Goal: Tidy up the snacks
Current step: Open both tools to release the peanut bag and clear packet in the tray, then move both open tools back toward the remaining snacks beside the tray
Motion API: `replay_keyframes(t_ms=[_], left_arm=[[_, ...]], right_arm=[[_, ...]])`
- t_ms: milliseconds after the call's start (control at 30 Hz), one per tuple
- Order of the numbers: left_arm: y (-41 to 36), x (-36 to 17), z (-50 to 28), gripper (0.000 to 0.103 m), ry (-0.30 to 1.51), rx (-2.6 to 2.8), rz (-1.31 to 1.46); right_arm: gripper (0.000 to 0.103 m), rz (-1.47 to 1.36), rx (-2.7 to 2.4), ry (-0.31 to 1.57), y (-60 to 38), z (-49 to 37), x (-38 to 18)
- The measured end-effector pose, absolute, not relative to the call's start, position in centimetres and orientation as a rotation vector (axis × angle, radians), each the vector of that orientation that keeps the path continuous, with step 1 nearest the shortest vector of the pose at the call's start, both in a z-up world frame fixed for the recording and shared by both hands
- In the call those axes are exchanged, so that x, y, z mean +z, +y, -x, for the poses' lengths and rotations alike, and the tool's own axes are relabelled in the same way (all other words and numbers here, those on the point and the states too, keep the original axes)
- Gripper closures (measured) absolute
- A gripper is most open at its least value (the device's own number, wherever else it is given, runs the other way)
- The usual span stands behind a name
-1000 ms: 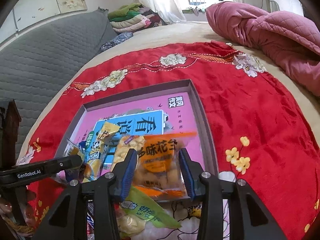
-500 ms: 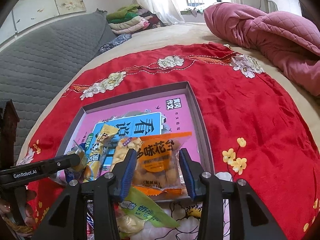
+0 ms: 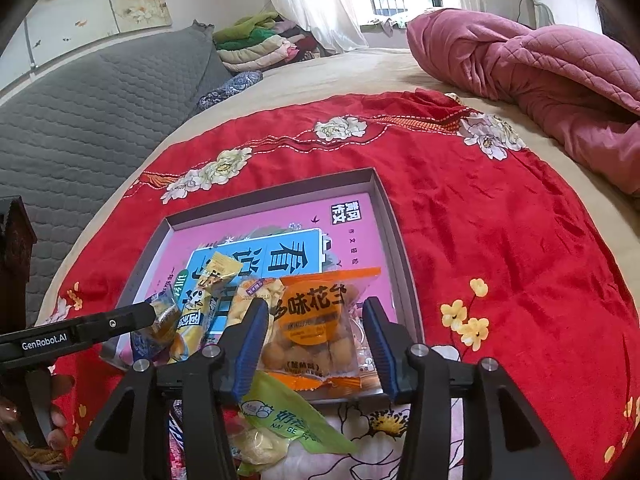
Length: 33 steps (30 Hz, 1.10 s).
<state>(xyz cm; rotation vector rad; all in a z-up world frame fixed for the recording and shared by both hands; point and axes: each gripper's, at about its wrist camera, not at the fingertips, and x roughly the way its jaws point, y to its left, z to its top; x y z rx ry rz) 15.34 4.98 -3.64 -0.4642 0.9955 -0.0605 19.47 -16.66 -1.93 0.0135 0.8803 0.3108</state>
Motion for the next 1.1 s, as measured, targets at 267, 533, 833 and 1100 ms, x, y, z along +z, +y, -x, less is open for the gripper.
replay_keyframes(t_ms=[267, 533, 833, 1100], left_arm=[[5.3, -2.8, -15.1, 0.051, 0.975, -0.057, 0.474], [5.6, -2.1, -14.8, 0.046, 0.962, -0.048, 0.475], [5.5, -1.2, -14.2, 0.044, 0.950, -0.042, 0.459], [5.2, -0.4, -13.5, 0.038, 0.944, -0.027, 0.433]], right_arm=[[0.048, -0.021, 0.312, 0.865, -16.9, -19.3, -1.4], [0.044, -0.024, 0.314, 0.856, -16.9, -19.1, -1.0], [0.040, -0.035, 0.319, 0.843, -17.1, -18.7, -0.4], [0.034, -0.040, 0.323, 0.838, -17.4, -17.8, 0.0]])
